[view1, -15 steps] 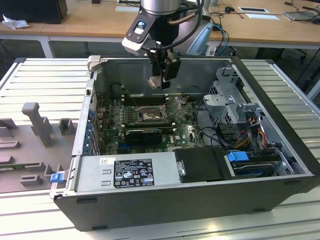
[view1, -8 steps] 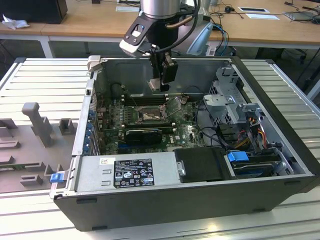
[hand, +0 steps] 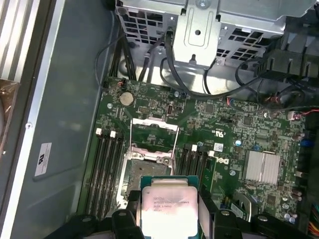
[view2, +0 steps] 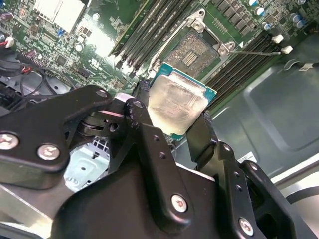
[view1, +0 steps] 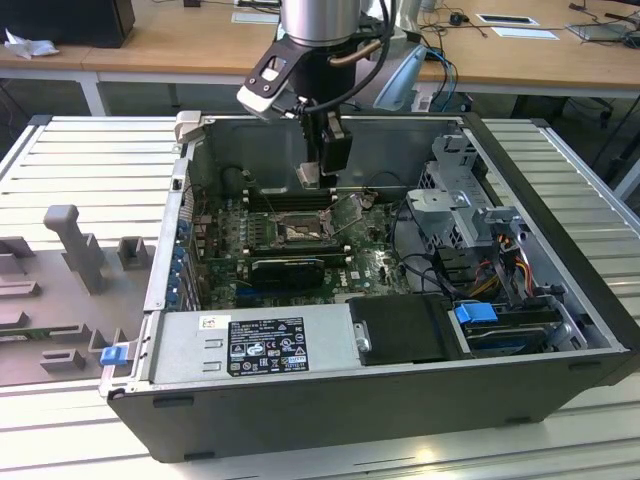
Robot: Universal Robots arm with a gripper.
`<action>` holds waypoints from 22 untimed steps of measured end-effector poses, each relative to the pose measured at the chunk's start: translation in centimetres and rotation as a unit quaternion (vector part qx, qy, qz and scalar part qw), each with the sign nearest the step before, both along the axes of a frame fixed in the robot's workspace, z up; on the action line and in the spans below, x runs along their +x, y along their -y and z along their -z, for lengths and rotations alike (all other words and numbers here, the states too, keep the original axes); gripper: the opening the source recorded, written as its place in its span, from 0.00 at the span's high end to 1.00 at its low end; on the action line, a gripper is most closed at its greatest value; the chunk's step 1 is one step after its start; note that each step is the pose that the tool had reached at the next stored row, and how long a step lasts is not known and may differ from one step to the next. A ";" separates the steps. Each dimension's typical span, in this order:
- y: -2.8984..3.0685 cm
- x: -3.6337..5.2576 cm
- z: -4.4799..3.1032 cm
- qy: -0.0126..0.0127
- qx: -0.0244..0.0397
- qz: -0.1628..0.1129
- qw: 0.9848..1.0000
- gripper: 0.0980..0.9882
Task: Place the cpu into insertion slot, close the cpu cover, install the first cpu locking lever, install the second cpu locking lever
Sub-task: 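Place the cpu into insertion slot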
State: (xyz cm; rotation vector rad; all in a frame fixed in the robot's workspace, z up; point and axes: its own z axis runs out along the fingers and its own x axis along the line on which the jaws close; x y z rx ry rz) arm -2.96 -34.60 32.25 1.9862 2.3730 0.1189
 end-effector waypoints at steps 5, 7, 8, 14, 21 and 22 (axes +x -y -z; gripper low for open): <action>0.00 0.00 0.91 0.000 0.000 0.006 1.000 0.50; 0.00 -0.01 1.00 0.000 0.000 0.008 1.000 0.50; 0.00 -0.03 1.04 0.000 0.000 0.008 1.000 0.50; 0.00 -0.08 1.32 0.000 0.000 0.025 1.000 0.50; 0.00 -0.13 1.82 0.000 0.000 0.046 0.999 0.50; -0.01 -0.16 2.02 0.000 0.000 0.050 0.999 0.50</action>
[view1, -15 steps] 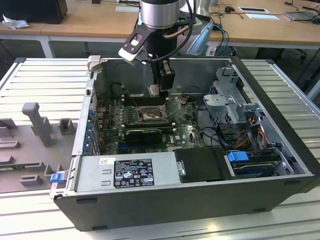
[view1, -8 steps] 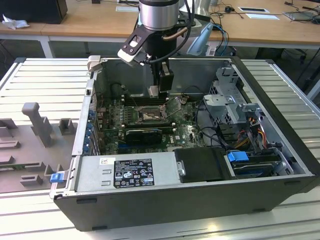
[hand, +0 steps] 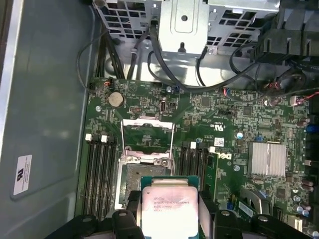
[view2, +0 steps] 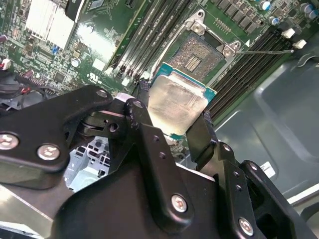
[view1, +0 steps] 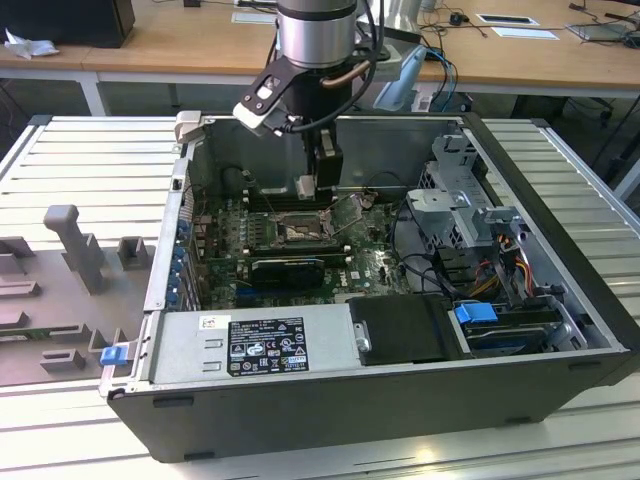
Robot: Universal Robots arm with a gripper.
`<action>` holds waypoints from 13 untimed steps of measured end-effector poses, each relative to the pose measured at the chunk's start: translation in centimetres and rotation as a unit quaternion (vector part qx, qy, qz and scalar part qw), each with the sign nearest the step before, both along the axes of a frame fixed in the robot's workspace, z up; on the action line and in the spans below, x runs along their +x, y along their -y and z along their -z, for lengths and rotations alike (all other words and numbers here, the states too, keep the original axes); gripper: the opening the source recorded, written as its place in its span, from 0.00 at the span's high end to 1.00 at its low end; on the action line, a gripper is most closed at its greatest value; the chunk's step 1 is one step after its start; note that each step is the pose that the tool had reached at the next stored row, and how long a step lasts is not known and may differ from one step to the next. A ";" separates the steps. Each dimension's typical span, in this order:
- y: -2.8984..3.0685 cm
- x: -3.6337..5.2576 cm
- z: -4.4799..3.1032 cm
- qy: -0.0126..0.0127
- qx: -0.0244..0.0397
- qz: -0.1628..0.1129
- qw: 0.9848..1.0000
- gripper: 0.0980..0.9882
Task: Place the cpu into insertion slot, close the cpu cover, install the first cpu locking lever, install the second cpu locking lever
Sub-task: 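Place the cpu into insertion slot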
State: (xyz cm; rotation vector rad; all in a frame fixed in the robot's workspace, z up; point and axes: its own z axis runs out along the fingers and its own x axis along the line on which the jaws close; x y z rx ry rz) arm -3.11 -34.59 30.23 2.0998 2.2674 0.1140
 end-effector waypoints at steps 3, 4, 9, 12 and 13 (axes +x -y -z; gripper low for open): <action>-0.07 -0.09 0.93 0.000 0.000 0.005 1.000 0.50; -0.08 -0.12 1.31 -0.001 0.000 0.005 1.000 0.50; -0.08 -0.28 2.25 -0.001 0.000 0.005 1.000 0.50; -0.08 -0.30 2.46 -0.001 0.000 0.010 1.000 0.50; -0.08 -0.30 2.55 -0.001 0.000 0.023 1.000 0.50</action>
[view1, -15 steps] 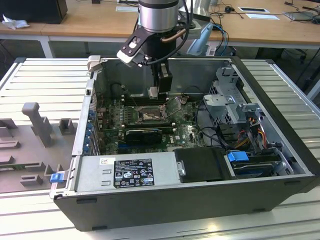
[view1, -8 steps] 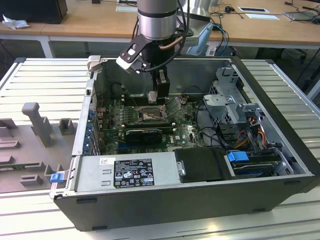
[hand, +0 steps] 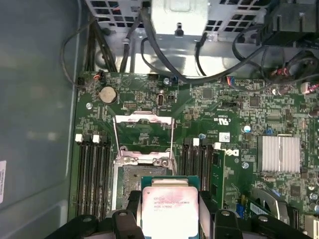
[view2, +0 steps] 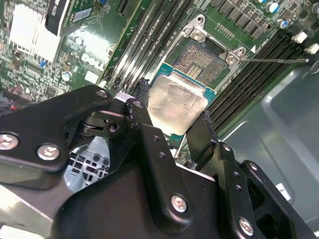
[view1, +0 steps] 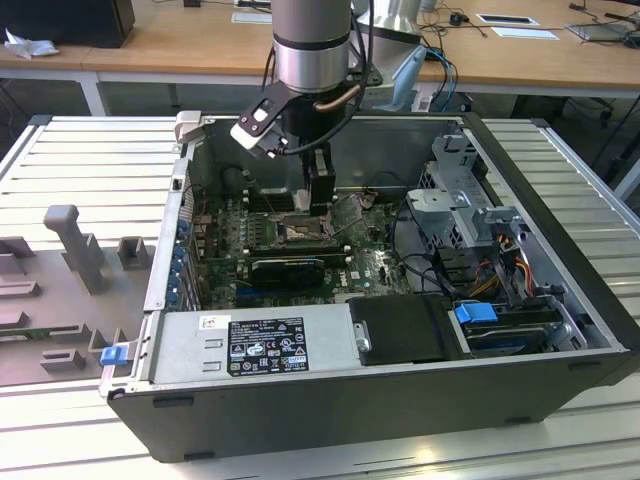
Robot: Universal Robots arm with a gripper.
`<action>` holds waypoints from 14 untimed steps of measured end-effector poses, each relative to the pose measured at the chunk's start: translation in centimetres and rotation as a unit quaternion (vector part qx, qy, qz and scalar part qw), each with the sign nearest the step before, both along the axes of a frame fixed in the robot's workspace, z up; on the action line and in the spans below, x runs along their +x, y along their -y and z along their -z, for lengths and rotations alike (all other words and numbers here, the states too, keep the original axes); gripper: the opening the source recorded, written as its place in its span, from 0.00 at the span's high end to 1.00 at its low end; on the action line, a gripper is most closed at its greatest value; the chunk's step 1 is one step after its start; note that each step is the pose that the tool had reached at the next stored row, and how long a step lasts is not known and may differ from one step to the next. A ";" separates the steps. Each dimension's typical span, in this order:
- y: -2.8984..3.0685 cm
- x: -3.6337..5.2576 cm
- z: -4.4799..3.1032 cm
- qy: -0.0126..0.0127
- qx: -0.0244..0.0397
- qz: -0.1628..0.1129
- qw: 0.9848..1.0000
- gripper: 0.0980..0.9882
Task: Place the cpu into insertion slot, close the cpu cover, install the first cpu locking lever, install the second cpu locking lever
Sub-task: 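Place the cpu into insertion slot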
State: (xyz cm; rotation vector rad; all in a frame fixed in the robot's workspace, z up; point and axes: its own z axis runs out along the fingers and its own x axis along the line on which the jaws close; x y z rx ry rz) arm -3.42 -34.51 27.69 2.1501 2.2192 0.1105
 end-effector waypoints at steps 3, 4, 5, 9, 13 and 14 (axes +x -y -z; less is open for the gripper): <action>-0.02 0.00 0.14 0.000 0.000 0.000 1.000 0.50; -0.06 0.00 0.25 0.000 0.000 0.000 1.000 0.50; -0.07 0.00 0.32 0.000 0.000 0.000 1.000 0.50; -0.14 0.00 0.54 0.000 0.000 0.000 1.000 0.50; -0.16 0.00 0.88 0.000 0.000 0.000 1.000 0.50; -0.16 0.00 0.94 0.000 0.000 0.000 1.000 0.50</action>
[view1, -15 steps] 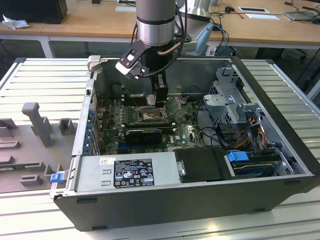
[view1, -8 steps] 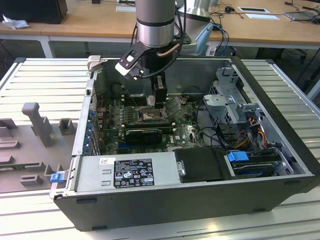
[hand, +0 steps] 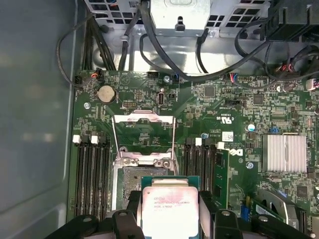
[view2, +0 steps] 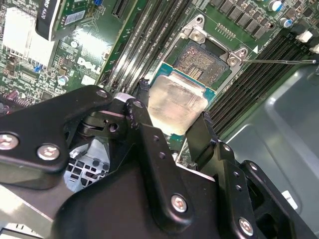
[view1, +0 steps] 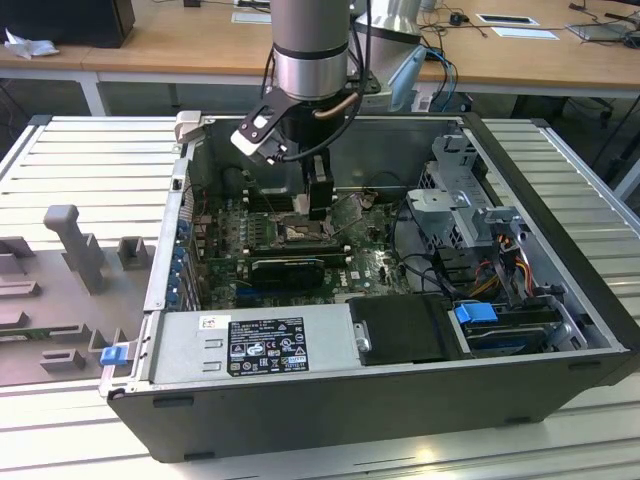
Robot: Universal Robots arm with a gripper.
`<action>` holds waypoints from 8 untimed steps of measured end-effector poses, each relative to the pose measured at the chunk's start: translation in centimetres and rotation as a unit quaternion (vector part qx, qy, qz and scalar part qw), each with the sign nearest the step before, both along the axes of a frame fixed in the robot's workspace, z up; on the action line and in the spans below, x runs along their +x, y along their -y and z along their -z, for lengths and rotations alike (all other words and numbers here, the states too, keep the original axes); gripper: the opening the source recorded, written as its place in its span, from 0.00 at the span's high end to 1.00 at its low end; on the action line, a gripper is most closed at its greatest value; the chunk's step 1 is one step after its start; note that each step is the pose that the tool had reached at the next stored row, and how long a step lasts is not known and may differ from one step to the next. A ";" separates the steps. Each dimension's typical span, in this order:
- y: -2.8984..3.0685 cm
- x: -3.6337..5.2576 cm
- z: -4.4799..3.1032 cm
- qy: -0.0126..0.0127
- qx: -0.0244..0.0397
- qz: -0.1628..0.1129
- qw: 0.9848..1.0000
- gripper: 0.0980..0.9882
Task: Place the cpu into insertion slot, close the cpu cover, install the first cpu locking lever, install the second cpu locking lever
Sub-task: 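Place the cpu into insertion slot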
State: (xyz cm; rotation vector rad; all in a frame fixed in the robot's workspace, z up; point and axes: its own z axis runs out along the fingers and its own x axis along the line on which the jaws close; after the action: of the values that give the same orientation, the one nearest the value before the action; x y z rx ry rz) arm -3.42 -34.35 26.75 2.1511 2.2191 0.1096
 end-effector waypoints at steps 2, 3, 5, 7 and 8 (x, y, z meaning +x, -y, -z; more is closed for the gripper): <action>0.00 0.00 0.14 0.000 0.000 0.000 1.000 0.50; 0.00 0.00 0.20 0.000 0.000 0.000 1.000 0.50; 0.00 0.00 0.41 0.000 0.000 0.000 1.000 0.50; 0.00 0.06 0.73 -0.003 0.000 0.000 1.000 0.50; -0.01 0.06 0.82 -0.003 -0.001 0.000 1.000 0.50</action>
State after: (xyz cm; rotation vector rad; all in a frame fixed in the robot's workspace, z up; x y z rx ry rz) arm -3.36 -34.34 25.92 2.1537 2.2212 0.1026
